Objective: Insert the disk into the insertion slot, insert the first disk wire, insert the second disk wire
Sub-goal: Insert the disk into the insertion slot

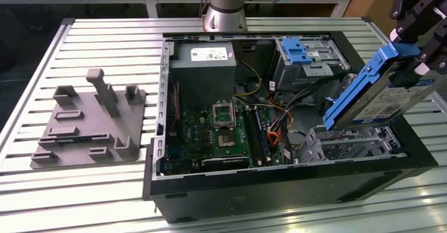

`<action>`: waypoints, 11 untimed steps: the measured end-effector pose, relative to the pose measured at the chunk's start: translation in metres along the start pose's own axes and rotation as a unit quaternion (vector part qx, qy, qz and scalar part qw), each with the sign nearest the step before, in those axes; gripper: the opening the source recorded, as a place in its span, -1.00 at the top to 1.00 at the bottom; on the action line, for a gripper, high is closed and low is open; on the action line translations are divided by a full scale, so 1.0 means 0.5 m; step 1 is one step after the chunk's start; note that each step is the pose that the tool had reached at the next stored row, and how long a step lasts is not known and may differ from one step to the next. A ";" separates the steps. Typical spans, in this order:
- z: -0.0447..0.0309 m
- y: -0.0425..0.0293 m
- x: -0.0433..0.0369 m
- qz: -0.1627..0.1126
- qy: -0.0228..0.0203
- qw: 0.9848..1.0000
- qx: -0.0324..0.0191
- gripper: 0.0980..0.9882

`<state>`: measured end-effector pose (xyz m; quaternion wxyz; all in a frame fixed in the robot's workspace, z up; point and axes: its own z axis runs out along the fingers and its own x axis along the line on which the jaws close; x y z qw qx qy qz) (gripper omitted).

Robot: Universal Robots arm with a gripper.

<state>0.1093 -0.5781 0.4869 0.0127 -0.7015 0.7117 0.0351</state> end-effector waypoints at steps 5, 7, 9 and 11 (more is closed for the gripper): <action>0.001 -0.002 -0.003 0.000 0.000 1.000 0.000 0.40; 0.002 -0.003 -0.004 0.000 0.000 1.000 0.000 0.40; 0.002 -0.006 -0.005 0.000 0.000 1.000 0.000 0.40; 0.003 -0.009 -0.005 0.000 0.000 1.000 0.000 0.40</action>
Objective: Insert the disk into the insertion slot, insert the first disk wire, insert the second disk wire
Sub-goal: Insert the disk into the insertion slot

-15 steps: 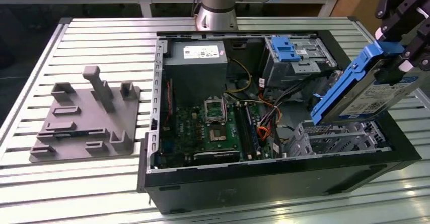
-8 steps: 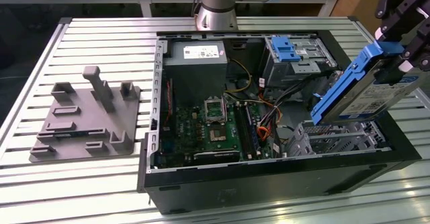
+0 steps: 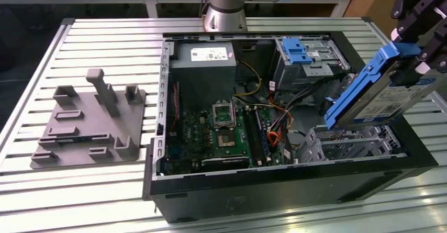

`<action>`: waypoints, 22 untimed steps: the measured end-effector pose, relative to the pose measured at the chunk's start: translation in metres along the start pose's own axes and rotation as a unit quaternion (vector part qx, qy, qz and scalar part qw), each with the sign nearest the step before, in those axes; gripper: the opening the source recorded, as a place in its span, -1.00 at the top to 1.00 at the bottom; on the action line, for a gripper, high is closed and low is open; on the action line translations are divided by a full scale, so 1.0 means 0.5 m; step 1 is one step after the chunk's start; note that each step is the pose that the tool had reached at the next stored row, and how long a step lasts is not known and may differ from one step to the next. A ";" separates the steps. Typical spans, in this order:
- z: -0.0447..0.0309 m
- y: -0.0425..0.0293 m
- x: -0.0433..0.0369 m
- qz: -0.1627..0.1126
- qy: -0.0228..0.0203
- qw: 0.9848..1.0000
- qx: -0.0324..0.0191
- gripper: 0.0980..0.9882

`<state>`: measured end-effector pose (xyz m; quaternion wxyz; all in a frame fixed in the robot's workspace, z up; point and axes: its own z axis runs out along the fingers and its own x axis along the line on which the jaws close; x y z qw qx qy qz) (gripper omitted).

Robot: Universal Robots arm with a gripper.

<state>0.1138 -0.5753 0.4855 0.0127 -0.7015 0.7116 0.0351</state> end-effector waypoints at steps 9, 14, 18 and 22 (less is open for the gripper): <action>0.006 -0.010 -0.014 0.000 0.000 1.000 0.000 0.40; 0.012 -0.011 -0.024 0.000 0.000 1.000 0.000 0.40; 0.017 -0.011 -0.024 0.000 0.000 1.000 0.000 0.40; 0.022 -0.011 -0.024 0.000 0.000 1.000 0.000 0.40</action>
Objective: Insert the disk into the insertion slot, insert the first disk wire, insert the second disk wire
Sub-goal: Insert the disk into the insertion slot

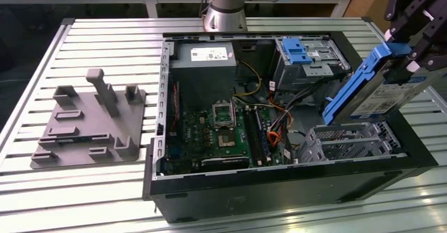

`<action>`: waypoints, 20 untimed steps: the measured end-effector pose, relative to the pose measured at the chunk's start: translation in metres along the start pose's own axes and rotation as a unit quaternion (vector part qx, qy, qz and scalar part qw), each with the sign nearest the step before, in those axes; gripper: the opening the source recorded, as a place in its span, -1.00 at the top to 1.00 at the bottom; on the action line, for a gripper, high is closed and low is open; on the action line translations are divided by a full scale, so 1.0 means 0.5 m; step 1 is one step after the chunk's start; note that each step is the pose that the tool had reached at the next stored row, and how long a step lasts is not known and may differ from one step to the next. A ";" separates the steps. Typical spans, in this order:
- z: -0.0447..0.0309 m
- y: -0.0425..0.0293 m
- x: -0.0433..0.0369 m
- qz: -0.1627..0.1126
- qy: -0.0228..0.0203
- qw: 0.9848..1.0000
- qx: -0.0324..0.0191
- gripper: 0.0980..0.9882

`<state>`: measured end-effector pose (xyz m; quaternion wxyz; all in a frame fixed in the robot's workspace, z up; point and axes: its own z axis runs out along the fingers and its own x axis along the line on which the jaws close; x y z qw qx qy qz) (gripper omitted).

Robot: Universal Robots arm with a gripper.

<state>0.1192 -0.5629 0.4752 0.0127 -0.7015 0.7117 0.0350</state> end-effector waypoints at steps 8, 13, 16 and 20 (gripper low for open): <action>0.008 0.000 0.001 0.000 0.000 1.000 0.000 0.40; 0.012 0.004 0.003 0.000 0.000 1.000 0.000 0.40; 0.013 0.006 0.004 0.000 0.000 1.000 0.000 0.40; 0.015 0.006 0.006 -0.009 0.000 1.000 -0.001 0.40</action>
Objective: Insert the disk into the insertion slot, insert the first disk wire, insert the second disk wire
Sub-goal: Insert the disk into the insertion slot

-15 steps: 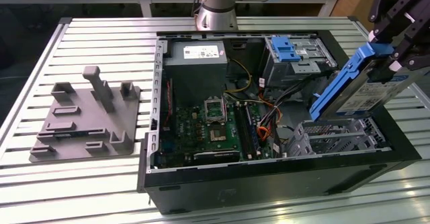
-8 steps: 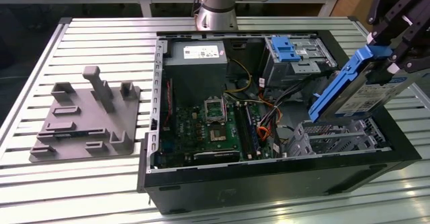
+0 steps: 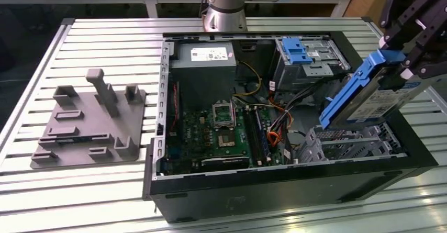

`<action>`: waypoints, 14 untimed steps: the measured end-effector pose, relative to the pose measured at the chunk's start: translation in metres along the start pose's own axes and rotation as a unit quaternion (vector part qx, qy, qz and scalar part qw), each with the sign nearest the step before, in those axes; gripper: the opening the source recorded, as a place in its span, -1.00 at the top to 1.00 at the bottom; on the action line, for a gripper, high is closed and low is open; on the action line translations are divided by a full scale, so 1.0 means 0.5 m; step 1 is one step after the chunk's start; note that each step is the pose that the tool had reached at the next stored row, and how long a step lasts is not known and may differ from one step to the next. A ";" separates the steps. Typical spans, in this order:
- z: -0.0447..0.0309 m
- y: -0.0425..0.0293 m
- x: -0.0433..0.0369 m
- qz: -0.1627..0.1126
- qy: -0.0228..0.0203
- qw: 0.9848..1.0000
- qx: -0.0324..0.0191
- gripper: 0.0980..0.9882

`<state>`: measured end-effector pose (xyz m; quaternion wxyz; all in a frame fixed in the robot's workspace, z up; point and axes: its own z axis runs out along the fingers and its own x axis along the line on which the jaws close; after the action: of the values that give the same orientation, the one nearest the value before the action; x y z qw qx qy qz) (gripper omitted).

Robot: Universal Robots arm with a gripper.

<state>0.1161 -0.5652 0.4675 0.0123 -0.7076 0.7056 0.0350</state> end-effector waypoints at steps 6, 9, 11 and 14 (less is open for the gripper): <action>0.002 0.000 0.001 -0.011 0.000 1.000 -0.001 0.40; 0.002 0.000 0.002 -0.011 0.000 1.000 -0.001 0.40; 0.003 -0.001 0.002 -0.011 0.000 1.000 -0.001 0.40; 0.004 -0.004 0.002 -0.006 0.000 1.000 0.000 0.40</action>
<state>0.1182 -0.5658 0.4654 0.0121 -0.7121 0.7011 0.0352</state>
